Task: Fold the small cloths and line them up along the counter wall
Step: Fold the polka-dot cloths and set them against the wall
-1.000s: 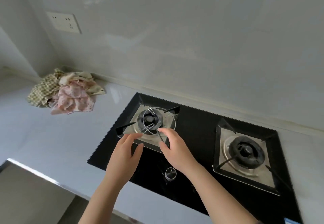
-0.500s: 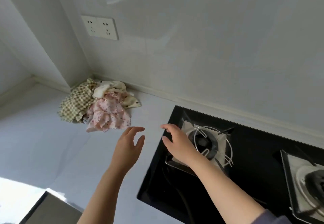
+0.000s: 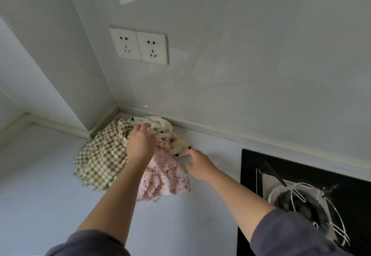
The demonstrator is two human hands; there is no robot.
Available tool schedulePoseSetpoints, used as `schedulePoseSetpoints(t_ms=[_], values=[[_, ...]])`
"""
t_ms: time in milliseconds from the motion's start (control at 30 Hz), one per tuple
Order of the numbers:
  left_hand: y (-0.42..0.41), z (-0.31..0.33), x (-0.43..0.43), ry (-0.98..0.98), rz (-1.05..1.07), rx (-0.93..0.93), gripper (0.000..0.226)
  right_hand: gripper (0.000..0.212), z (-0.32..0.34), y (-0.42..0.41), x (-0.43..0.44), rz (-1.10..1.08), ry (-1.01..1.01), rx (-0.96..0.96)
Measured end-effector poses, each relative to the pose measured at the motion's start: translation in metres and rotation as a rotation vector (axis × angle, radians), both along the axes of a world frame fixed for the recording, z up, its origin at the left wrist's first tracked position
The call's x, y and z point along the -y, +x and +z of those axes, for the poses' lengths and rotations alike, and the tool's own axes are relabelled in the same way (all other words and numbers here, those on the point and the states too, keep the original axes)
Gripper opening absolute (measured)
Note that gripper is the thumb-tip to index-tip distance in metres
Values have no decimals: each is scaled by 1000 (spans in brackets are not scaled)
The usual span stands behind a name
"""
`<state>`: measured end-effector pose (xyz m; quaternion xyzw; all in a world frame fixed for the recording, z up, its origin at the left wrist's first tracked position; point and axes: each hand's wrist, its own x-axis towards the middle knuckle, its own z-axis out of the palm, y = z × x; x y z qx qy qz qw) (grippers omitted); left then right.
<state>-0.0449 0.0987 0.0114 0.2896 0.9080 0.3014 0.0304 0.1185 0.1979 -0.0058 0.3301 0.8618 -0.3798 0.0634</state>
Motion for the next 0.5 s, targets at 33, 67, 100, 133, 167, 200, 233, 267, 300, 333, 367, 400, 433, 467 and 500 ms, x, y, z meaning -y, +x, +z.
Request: schedulePoseSetpoints(t_ms=[33, 67, 100, 133, 167, 200, 233, 267, 300, 333, 367, 400, 433, 467, 500], values=[[-9, -4, -4, -26, 23, 28, 34, 43, -4, -10, -4, -16, 3, 13], [-16, -8, -7, -69, 32, 51, 30, 45, -8, -19, -8, -32, 12, 22], [-21, -12, -7, -103, 26, 58, 25, 47, -13, -28, -12, -47, 22, 25], [-24, -15, -7, -104, 15, 51, 22, 49, -18, -36, -14, -65, 25, 26], [-26, -15, -5, -69, 14, 34, 22, 50, -22, -43, -16, -84, 23, 24], [-27, -13, -2, -8, 25, 9, 24, 49, -28, -49, -18, -102, 31, 24], [-28, -10, 1, 73, 36, -29, 24, 46, -32, -54, -19, -117, 59, 35], [-28, -4, 5, 160, 37, -79, 24, 40, -36, -58, -18, -127, 112, 60], [-29, 3, 8, 250, 22, -136, 22, 34, -40, -58, -17, -136, 167, 87], [-29, 12, 11, 339, -2, -186, 21, 28, -42, -58, -14, -147, 207, 102], [-30, 23, 15, 421, -31, -216, 20, 24, -44, -56, -10, -157, 223, 103], [-30, 34, 18, 489, -61, -223, 18, 20, -44, -54, -6, -169, 224, 91], [-28, 46, 20, 544, -93, -213, 17, 15, -44, -53, -4, -194, 202, 61], [-25, 56, 23, 594, -127, -194, 16, 10, -41, -52, -3, -246, 153, -4], [-22, 65, 25, 642, -158, -168, 16, 7, -35, -51, -2, -326, 87, -107]])
